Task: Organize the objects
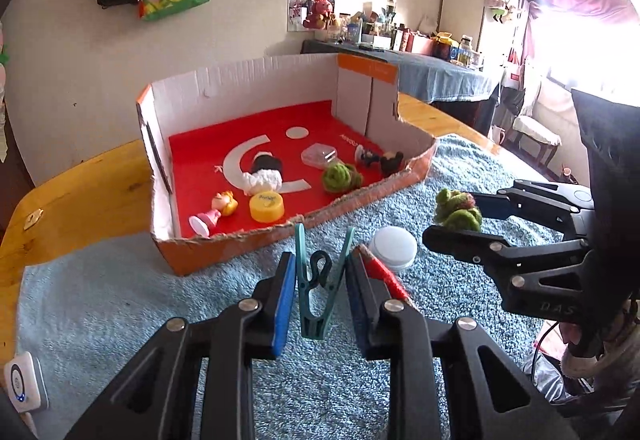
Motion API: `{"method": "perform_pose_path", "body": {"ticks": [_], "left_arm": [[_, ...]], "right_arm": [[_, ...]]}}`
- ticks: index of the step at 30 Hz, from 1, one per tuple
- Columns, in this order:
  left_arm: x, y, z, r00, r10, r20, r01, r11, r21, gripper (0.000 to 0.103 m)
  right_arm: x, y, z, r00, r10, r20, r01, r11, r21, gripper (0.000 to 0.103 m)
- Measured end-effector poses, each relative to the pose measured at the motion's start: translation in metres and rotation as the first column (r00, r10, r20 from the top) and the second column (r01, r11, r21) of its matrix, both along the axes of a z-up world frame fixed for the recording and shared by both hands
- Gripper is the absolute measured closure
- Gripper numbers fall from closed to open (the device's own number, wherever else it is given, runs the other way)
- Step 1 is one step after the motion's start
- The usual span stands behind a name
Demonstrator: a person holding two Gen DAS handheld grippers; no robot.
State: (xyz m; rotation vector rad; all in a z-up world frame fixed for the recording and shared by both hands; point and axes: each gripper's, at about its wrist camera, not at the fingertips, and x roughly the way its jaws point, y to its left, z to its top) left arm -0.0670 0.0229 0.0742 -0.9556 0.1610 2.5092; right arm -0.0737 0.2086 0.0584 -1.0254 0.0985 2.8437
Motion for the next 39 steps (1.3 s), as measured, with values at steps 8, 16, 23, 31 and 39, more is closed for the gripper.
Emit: {"method": "perform_pose_path", "body": {"ticks": [8,16,23,31,39], "left_arm": [[0.0,-0.004,0.009,1.0,0.01,-0.015,-0.01,1.0,0.004,0.076],[-0.003,-0.006,0.014,1.0,0.013,-0.018,-0.013,1.0,0.011,0.077],[-0.008,-0.008,0.017,1.0,0.017,-0.02,-0.017,1.0,0.016,0.077],[-0.005,-0.012,0.012,1.0,0.012,0.008,-0.012,1.0,-0.021,0.077],[-0.004,-0.006,-0.02,0.995,-0.012,0.1,0.019,0.998,-0.066,0.077]], "right_arm": [[-0.003,0.0,0.01,1.0,0.004,-0.017,-0.004,1.0,0.013,0.062],[-0.006,0.001,0.01,1.0,0.007,-0.013,-0.007,1.0,0.012,0.062],[-0.01,0.002,0.015,1.0,0.005,-0.024,-0.005,1.0,0.013,0.062],[-0.007,0.0,0.013,1.0,0.014,-0.012,-0.014,1.0,0.011,0.062],[0.005,0.003,-0.002,1.0,0.004,0.023,-0.004,1.0,-0.026,0.062]]}}
